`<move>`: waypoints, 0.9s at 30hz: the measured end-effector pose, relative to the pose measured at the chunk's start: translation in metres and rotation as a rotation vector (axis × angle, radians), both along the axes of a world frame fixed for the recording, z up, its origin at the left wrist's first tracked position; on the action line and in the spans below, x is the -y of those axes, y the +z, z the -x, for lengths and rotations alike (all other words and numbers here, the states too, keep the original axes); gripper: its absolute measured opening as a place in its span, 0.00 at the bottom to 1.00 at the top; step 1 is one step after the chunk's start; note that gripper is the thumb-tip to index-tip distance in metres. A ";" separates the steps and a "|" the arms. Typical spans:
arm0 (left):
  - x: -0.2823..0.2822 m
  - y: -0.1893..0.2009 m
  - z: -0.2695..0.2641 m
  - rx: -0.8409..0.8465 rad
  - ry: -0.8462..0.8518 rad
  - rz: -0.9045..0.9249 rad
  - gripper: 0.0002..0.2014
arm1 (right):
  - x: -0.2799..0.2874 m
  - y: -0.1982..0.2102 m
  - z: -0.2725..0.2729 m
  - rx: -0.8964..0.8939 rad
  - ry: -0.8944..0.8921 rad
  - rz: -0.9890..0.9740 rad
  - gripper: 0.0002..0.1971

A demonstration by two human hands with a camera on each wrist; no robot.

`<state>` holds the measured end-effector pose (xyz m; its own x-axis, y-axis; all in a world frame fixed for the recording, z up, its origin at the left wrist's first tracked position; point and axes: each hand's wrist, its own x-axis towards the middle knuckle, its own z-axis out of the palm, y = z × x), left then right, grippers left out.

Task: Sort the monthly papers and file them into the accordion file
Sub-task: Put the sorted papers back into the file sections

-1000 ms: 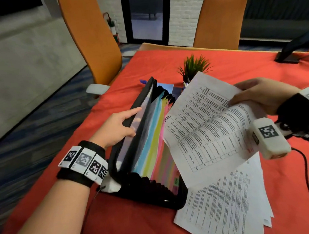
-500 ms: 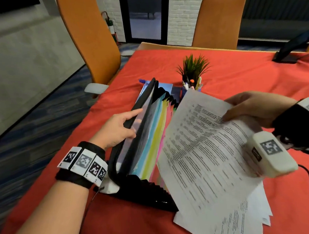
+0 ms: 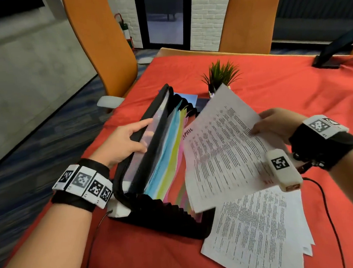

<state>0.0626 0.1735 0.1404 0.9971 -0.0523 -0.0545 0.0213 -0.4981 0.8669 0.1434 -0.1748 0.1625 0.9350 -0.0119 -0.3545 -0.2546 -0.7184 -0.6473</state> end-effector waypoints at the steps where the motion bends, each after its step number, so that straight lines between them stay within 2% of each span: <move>1: -0.001 0.002 0.001 0.005 0.006 -0.010 0.39 | -0.001 0.000 0.003 -0.014 0.020 0.033 0.11; 6: -0.003 0.007 0.000 0.020 0.025 -0.023 0.38 | -0.009 0.001 0.016 0.015 0.055 0.122 0.10; 11: 0.000 0.004 -0.002 -0.007 -0.007 -0.048 0.39 | -0.016 0.012 0.006 0.045 -0.043 -0.109 0.10; 13: 0.003 0.003 -0.003 -0.017 -0.019 -0.051 0.39 | -0.019 0.016 0.000 0.065 -0.083 -0.145 0.11; 22: 0.002 0.008 -0.002 -0.028 -0.009 -0.052 0.39 | -0.025 0.018 0.000 0.215 -0.034 0.043 0.10; 27: -0.002 0.010 -0.003 -0.018 0.000 -0.066 0.38 | -0.021 0.015 0.004 0.218 0.000 0.119 0.11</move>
